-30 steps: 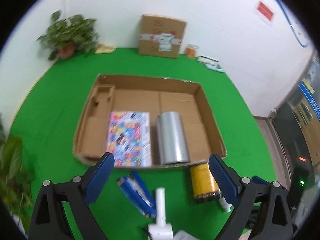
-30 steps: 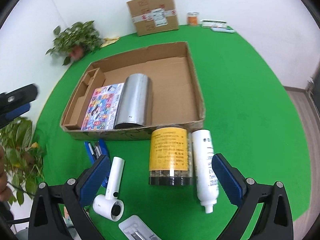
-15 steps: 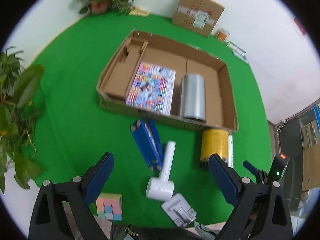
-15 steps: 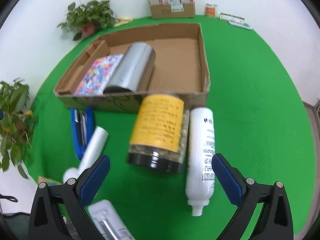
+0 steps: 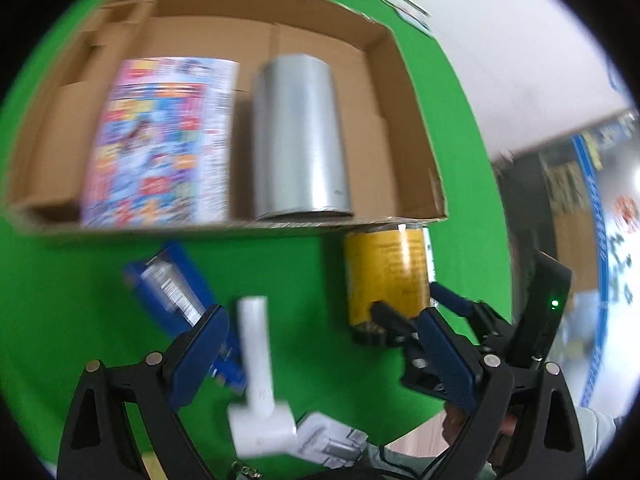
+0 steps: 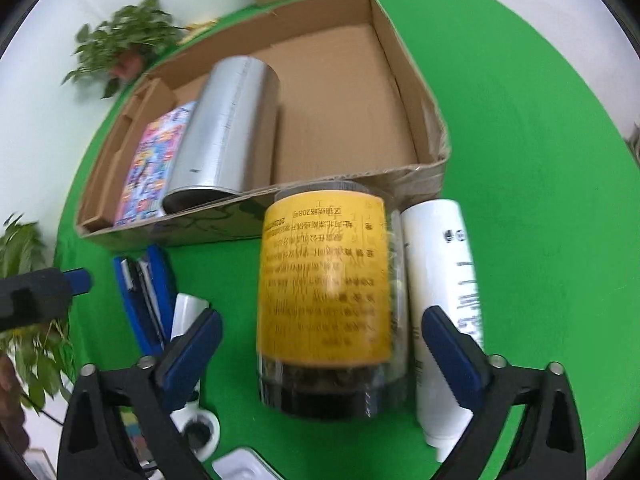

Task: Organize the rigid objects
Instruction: 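Grasp the yellow-labelled jar with the left tool and lift it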

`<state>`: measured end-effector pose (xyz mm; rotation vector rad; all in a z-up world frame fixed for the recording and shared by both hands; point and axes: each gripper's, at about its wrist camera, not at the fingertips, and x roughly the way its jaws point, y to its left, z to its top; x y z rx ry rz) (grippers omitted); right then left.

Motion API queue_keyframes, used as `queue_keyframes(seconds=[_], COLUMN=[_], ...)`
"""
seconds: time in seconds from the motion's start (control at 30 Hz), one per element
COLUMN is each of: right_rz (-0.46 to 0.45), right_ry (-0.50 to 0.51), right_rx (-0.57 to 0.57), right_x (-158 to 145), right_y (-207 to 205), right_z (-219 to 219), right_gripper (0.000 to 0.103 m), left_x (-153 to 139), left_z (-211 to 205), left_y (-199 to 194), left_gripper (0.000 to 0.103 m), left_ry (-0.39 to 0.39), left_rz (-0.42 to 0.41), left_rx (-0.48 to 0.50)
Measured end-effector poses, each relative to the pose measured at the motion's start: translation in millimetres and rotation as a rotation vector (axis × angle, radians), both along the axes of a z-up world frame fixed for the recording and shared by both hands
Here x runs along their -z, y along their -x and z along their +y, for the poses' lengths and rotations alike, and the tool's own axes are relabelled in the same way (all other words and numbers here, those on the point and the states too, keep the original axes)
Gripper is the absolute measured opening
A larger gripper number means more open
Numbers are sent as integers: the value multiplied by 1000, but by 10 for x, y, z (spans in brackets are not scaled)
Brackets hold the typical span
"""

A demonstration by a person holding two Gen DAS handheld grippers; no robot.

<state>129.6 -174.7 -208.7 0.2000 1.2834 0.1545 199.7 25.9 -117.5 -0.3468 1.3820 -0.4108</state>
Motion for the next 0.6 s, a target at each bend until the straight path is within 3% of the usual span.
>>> queue_keyframes(seconds=[0.1, 0.33, 0.43, 0.5, 0.6], right_rz=[50, 75, 92, 60, 38], right_ry=[75, 61, -9, -65, -101], right_rx=[-9, -42, -35, 12, 52], right_x=[170, 226, 215, 145, 110], right_y=[-99, 194, 402, 457, 424], right_z=[110, 248, 317, 274, 221], right_gripper=[84, 84, 86, 97, 100], left_x=[197, 587, 724, 791, 818], left_z=[-57, -165, -267, -330, -416], left_y=[-173, -231, -202, -159, -155], left_gripper=[95, 95, 95, 95, 95], left_ry=[40, 208, 264, 281, 292], left_rz=[41, 184, 237, 264, 283], left_rx=[59, 154, 183, 198, 225])
